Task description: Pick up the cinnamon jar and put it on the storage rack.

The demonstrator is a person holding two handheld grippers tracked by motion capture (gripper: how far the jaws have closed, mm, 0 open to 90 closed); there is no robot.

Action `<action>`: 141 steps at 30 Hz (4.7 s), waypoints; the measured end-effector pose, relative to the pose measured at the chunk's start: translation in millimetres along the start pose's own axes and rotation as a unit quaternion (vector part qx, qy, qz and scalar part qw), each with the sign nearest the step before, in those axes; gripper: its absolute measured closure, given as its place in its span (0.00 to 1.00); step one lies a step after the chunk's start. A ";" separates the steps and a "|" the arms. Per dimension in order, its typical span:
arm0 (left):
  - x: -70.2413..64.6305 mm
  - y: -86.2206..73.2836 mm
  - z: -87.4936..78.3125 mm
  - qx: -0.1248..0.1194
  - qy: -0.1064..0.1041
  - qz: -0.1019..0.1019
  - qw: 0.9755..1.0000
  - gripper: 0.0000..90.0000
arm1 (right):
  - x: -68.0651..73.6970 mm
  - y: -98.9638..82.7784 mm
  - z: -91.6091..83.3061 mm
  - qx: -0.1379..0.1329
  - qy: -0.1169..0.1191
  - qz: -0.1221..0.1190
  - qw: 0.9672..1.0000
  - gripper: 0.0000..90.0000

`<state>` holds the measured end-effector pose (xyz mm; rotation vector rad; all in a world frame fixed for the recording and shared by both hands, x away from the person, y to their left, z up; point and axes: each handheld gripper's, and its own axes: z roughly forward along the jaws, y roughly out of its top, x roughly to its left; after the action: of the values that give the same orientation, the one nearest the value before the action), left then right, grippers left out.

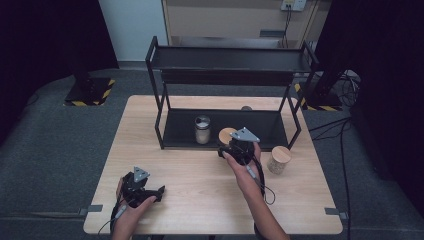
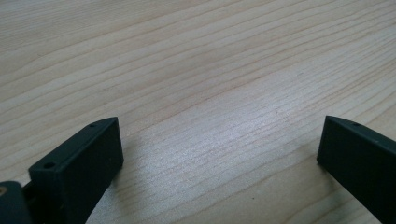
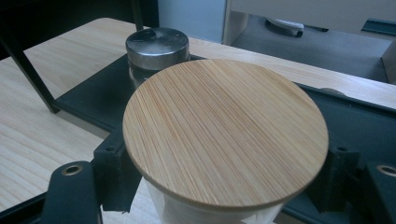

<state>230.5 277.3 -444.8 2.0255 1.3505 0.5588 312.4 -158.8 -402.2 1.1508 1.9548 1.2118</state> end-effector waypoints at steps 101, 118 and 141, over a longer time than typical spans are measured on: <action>0.4 2.1 2.0 0.000 -0.001 0.003 1.000 0.00 | -39.4 43.3 90.0 0.013 -0.029 0.039 0.999 0.29; 0.4 2.1 2.0 0.000 -0.001 0.003 1.000 0.00 | -42.4 42.4 98.0 0.018 -0.033 0.048 0.998 0.29; 0.0 2.0 2.0 0.000 0.000 0.002 1.000 0.00 | -38.3 31.3 104.2 0.029 -0.028 0.048 0.998 0.29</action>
<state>233.1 276.2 -444.8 2.0292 1.3459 0.5601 425.4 -141.9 -418.2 1.3091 1.9234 1.1639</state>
